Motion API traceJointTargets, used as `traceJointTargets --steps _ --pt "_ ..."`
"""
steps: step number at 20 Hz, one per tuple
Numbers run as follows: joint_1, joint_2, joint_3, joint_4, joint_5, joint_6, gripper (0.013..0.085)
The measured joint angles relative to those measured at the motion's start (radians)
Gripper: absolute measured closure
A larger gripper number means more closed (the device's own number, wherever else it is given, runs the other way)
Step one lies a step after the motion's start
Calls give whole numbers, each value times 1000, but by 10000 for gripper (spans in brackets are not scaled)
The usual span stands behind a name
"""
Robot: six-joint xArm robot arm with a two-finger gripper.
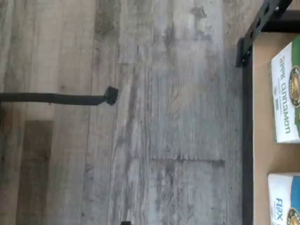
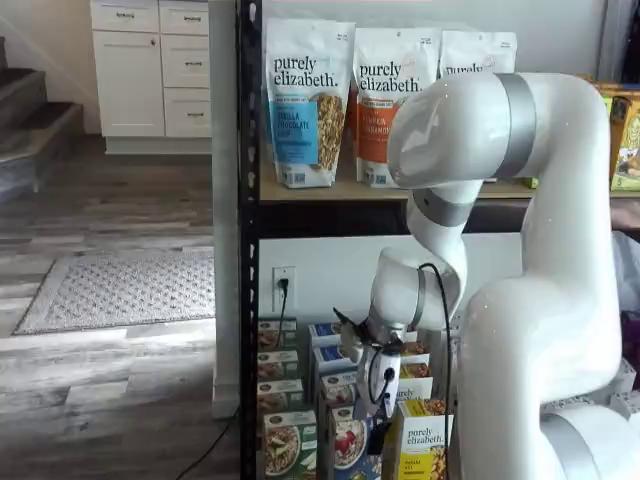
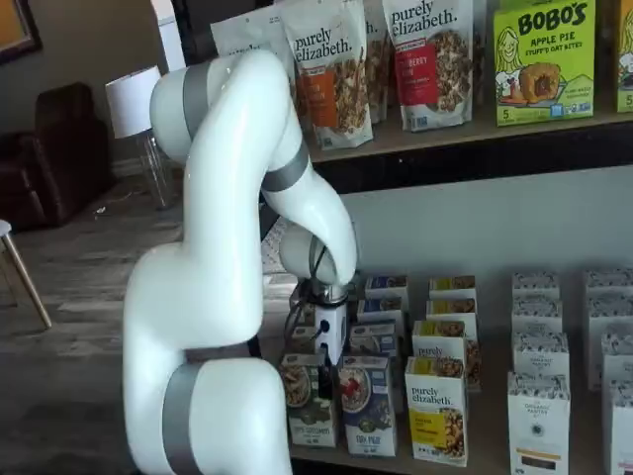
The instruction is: Pick up the blue and white box that is on the bottom shelf, the second box from the left
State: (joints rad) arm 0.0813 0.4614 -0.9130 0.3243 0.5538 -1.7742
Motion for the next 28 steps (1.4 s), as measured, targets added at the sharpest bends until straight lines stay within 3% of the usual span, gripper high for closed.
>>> traceJointTargets --steps 6,11,19,25,28 --pt "17 29 8 113 -100 -92 130" --pt "31 65 -10 146 -147 -112 130" --pt "50 113 -39 263 -218 -207 130" --pt "37 151 -81 267 -217 -222 130" --pt "34 170 -107 322 -209 -273 130"
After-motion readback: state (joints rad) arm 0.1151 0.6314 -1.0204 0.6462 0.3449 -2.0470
